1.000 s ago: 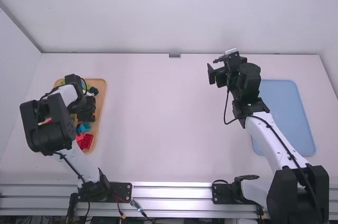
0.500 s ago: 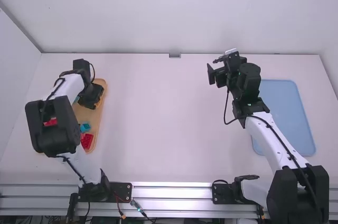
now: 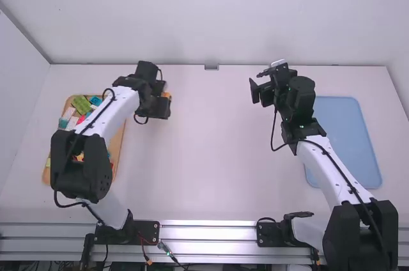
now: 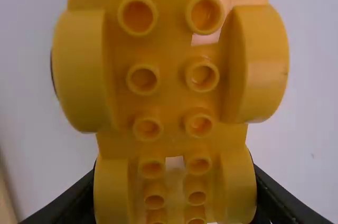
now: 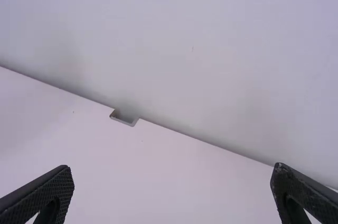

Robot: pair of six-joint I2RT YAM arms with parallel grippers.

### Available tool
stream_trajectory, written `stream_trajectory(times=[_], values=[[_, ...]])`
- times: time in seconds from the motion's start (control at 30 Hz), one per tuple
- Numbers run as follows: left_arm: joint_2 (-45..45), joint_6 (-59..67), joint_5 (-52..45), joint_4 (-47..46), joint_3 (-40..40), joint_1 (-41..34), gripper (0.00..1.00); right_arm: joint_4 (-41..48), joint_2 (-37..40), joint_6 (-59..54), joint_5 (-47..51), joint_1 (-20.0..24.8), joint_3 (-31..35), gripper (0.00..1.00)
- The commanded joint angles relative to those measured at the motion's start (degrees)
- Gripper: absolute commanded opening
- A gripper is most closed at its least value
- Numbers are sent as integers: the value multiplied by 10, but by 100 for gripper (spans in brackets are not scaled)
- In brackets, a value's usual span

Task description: Assemble lego blocks to make yellow taxi

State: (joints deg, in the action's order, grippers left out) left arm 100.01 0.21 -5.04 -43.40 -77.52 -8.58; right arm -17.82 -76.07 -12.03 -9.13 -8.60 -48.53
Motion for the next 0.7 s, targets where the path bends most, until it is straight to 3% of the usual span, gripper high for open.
stream_trajectory(times=[0.0,0.17,0.3,0.47,0.67], values=[[-6,201,-16,2,4,-52,20,4,-4,3,-5,0,-20,99],[3,301,-16,19,17,-132,22,13,-4,3,-5,-1,-20,99],[36,377,-19,5,18,-179,15,16,-4,3,-21,-1,-20,99],[77,457,-35,-28,18,-207,2,18,-4,2,-20,0,-20,99],[106,507,-57,-47,20,-214,1,22,-4,2,-20,0,-20,99]])
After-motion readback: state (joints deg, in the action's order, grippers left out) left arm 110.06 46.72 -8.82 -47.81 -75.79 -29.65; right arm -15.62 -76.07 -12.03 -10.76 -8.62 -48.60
